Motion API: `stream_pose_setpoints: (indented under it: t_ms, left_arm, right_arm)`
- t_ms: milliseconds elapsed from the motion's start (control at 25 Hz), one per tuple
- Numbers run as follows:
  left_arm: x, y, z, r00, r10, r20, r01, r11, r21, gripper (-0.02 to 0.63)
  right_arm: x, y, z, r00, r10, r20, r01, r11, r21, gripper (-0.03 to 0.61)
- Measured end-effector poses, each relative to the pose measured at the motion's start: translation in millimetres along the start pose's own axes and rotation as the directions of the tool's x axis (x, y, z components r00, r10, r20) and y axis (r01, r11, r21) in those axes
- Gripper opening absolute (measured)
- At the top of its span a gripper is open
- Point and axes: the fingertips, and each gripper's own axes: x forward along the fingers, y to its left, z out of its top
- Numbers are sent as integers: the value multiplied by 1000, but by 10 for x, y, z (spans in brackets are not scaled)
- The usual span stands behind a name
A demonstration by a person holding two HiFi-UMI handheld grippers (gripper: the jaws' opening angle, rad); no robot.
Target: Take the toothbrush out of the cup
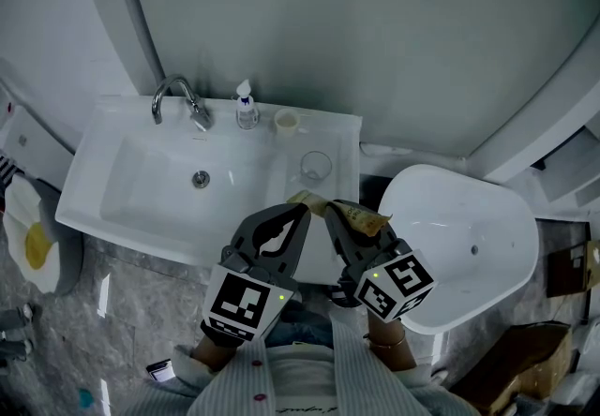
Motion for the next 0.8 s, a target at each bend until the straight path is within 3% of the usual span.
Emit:
stream_pose_setpoints:
  t_ms: [800]
  left_arm:
    - [34,139,-7,1000,17,0,-17,1000,-13,18]
  right_arm:
    - [131,9,82,1000,24,-4,-24,1000,-19,38]
